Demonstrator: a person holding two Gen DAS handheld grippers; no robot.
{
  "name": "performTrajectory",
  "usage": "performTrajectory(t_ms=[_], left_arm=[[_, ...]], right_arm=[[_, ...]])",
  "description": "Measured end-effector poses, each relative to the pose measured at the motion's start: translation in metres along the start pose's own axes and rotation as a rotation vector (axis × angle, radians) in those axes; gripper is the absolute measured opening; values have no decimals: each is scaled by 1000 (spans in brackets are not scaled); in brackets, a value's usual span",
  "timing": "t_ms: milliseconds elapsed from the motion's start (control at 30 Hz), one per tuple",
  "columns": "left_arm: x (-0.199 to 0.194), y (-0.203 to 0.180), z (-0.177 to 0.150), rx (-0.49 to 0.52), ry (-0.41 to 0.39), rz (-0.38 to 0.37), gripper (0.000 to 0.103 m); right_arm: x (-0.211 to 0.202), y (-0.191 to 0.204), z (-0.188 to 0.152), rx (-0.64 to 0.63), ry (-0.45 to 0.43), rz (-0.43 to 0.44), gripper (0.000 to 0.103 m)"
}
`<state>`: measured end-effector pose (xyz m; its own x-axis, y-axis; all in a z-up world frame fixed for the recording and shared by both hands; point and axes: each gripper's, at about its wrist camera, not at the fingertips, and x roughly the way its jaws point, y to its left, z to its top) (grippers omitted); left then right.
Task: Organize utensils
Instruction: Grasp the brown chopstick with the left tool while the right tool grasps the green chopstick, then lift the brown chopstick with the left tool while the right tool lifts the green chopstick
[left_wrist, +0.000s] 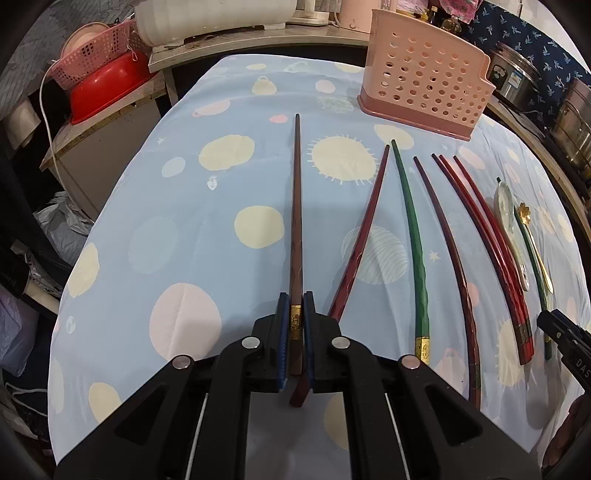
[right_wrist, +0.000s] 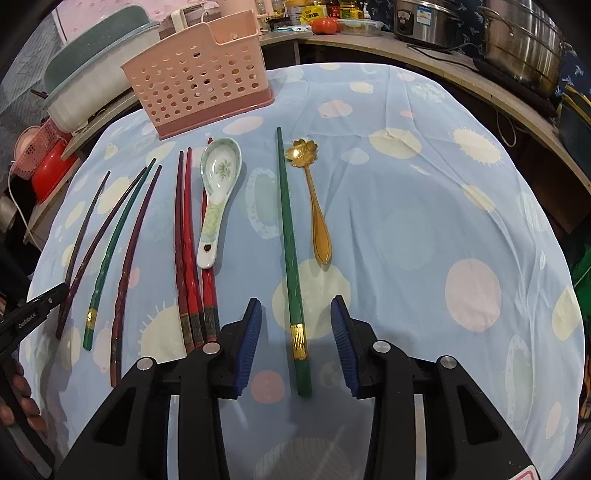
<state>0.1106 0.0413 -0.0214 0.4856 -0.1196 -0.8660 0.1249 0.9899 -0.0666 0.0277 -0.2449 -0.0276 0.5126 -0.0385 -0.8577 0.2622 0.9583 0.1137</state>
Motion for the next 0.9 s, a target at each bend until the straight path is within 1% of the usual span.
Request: performTrajectory(t_ms=[33, 133, 333, 433, 567, 633, 667, 700, 767, 900], left_arm=[[0, -1, 0, 1, 0, -1, 7], [1, -2, 1, 3, -1, 0, 7], [-1, -2, -3, 4, -4, -9, 7], [-4, -1, -8, 2, -4, -18, 7], [-10, 1, -14, 2, -9, -27, 8], [-13, 2, -18, -1, -15, -31, 14], [-14, 2, -20, 0, -20, -22, 19], [-15, 3, -22, 2, -24, -19, 23], [-18, 4, -25, 0, -26, -25, 24], [-18, 7, -29, -1, -23, -31, 23]], right_arm=[[1, 1, 1, -6, -1, -2, 28], [2, 2, 2, -10, -1, 2, 21], [0, 2, -2, -25, 0, 6, 10], [-2, 2, -7, -30, -5, 5, 7], [-5, 3, -12, -29, -11, 1, 7], [-6, 3, -13, -24, -8, 4, 7], [-6, 2, -14, -21, -8, 7, 7], [-7, 1, -15, -18, -9, 8, 7], [-7, 2, -15, -21, -9, 7, 7], [-7, 1, -16, -22, -13, 8, 7]])
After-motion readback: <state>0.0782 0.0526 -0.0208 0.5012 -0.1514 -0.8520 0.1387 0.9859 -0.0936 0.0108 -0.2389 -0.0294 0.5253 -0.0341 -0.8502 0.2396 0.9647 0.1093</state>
